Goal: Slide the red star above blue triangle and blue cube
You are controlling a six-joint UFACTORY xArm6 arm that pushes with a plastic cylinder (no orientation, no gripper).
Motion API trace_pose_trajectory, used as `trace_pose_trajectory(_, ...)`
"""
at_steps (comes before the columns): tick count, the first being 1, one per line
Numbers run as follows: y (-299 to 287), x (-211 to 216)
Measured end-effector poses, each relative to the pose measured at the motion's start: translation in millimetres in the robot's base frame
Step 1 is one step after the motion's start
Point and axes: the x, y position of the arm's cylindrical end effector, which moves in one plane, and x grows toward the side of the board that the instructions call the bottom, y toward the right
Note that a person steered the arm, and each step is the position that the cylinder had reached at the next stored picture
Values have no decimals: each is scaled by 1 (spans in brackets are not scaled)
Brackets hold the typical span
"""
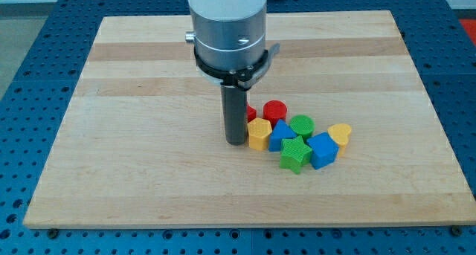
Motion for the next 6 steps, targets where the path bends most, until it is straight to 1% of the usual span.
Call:
trace_pose_trajectory(4,-2,-70)
trace_pose_trajectory(6,-46,-77)
